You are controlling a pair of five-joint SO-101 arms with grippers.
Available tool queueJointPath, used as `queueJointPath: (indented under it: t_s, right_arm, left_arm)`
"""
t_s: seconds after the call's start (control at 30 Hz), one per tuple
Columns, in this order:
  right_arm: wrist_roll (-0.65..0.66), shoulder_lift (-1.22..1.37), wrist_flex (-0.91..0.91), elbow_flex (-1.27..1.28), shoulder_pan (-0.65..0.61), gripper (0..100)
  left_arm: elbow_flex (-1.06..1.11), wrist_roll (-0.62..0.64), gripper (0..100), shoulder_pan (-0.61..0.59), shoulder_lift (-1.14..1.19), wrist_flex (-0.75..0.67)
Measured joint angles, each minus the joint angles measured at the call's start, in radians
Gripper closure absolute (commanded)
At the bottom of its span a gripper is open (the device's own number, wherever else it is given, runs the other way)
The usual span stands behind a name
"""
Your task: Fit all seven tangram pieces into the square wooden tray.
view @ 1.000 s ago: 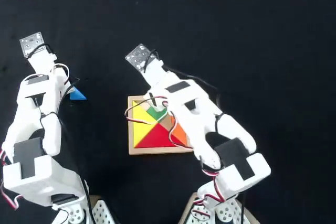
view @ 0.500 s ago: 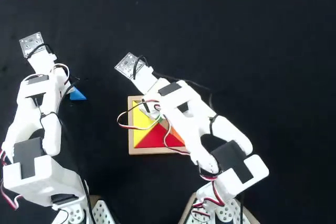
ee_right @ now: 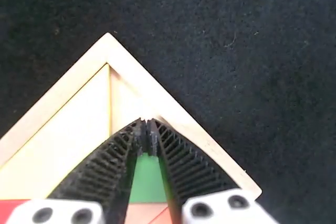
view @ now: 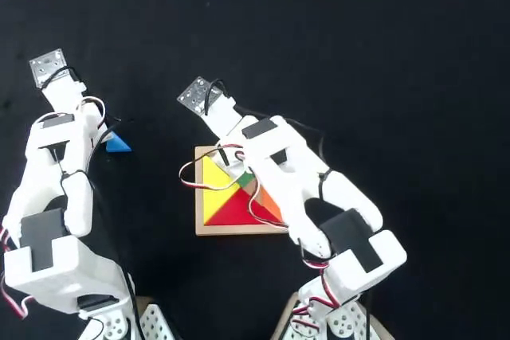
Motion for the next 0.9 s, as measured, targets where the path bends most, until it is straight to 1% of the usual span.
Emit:
queueJointPath:
  t_s: [0.13, 0.2, 0.23, 0.3, 0.37, 0.5, 0.57, 0.67, 0.9]
  right_arm:
    - [0.0, -0.026, 0.008, 0.002, 0.0, 98.8]
    - [0.002, -0.086, 0.008, 0.021, 0.011, 98.8]
    - [0.002, -0.126, 0.008, 0.046, 0.025, 98.8]
    - [0.0, -0.216, -0.008, 0.11, 0.068, 98.8]
    - [0.0, -0.305, -0.058, 0.184, 0.121, 98.8]
    - [0.0, -0.373, -0.186, 0.298, 0.207, 98.8]
    - [0.0, -0.373, -0.218, 0.299, 0.233, 98.8]
    - [0.0, -0.353, -0.239, 0.299, 0.249, 98.7]
    - [0.0, -0.27, -0.305, 0.299, 0.256, 98.7]
  left_arm:
    - [0.0, 0.0, 97, 0.0, 0.0, 0.0]
    - [0.0, -0.011, 91, 0.008, 0.0, 0.008]
    - [-0.011, -0.052, 88, 0.018, 0.0, 0.037]
    - [-0.057, -0.183, 82, 0.057, -0.008, 0.12]
    - [-0.129, -0.356, 79, 0.091, -0.009, 0.229]
    - [-0.313, -0.717, 78, 0.098, -0.008, 0.448]
    - [-0.404, -0.838, 78, 0.1, 0.021, 0.52]
    - [-0.499, -0.876, 79, 0.115, 0.109, 0.554]
    - [-0.697, -0.89, 86, 0.114, 0.394, 0.563]
